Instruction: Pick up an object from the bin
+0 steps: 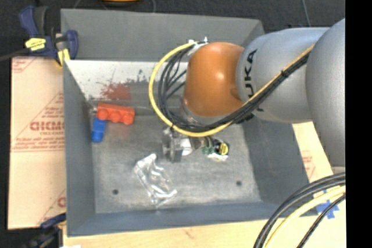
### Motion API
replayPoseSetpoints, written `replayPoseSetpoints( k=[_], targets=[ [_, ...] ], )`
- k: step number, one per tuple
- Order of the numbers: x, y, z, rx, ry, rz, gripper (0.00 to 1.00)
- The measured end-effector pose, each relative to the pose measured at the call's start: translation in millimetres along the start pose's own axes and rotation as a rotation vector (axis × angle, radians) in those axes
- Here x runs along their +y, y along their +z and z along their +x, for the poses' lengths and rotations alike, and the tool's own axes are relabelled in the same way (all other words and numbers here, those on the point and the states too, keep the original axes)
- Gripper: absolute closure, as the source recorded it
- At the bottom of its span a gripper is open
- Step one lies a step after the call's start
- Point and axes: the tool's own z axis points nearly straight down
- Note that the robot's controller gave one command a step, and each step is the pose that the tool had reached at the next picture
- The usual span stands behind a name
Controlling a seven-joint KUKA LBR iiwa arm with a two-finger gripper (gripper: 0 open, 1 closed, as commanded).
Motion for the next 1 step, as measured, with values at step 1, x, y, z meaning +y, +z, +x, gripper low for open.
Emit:
replayPoseSetpoints(
  k=[1],
  targets=[
    [20.3, -121.0, 19.5, -0.002, -0.027, 0.000, 1.00]
  ],
)
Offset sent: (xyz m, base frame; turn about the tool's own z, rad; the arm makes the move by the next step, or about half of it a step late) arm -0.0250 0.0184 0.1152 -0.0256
